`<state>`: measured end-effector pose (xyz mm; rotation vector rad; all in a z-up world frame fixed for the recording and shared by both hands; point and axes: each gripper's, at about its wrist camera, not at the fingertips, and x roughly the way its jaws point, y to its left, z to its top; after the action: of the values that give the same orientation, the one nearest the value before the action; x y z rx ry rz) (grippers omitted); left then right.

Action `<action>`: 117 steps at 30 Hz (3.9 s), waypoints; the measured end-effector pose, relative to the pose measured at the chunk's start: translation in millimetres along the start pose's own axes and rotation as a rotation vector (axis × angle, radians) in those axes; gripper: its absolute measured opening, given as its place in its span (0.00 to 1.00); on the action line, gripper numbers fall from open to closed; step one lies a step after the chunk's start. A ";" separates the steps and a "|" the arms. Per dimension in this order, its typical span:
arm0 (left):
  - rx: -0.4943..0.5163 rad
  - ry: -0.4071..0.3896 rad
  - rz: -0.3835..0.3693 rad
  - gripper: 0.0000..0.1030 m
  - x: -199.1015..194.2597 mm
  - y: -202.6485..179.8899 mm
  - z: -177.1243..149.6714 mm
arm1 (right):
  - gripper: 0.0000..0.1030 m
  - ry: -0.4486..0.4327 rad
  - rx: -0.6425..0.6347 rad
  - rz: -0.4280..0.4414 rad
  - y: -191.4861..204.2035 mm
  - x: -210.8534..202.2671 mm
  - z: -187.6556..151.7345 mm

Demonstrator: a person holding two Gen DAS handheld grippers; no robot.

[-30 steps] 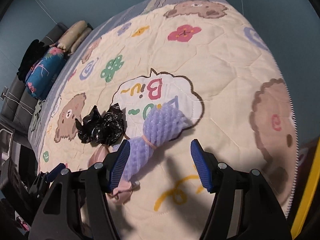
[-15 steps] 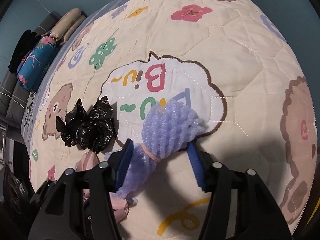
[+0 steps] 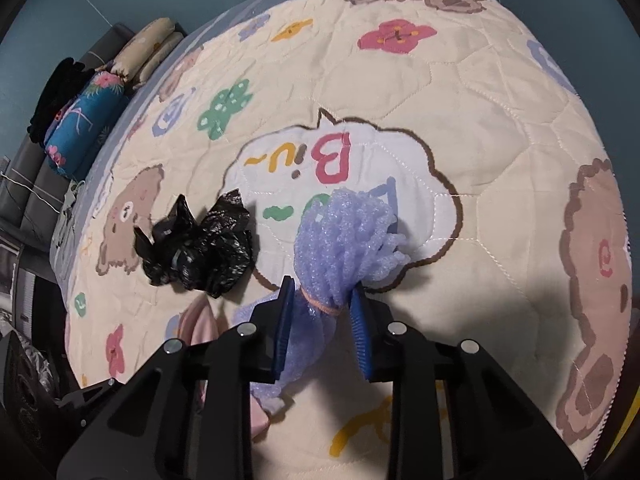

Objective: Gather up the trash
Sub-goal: 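Grasp the pink cloth with the left tool while the right tool grasps the lavender net, then carry the pink cloth and lavender net over the yellow-rimmed bin with both tools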

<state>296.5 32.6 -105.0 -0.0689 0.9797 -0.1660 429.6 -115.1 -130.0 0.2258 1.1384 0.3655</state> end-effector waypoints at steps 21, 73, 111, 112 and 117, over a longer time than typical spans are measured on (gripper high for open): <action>-0.016 -0.119 -0.008 0.04 -97.8 15.8 -25.2 | 0.25 -0.157 -0.044 0.068 -10.4 -130.6 -47.3; 0.104 -0.371 -0.171 0.04 -202.3 -170.5 29.7 | 0.25 -0.511 0.082 -0.020 -145.3 -347.4 -126.4; 0.278 -0.223 -0.311 0.04 -78.9 -326.5 56.8 | 0.26 -0.510 0.267 -0.278 -288.1 -318.5 -149.2; 0.275 -0.216 -0.310 0.04 -74.1 -327.4 56.8 | 0.26 -0.499 0.271 -0.280 -290.3 -315.0 -149.8; 0.262 -0.168 -0.318 0.04 -51.9 -330.7 54.8 | 0.26 -0.469 0.282 -0.309 -299.4 -303.5 -150.5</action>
<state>277.7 -285.2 12.0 0.0029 0.7683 -0.5702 230.4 -511.4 -42.8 0.3559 0.7392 -0.1233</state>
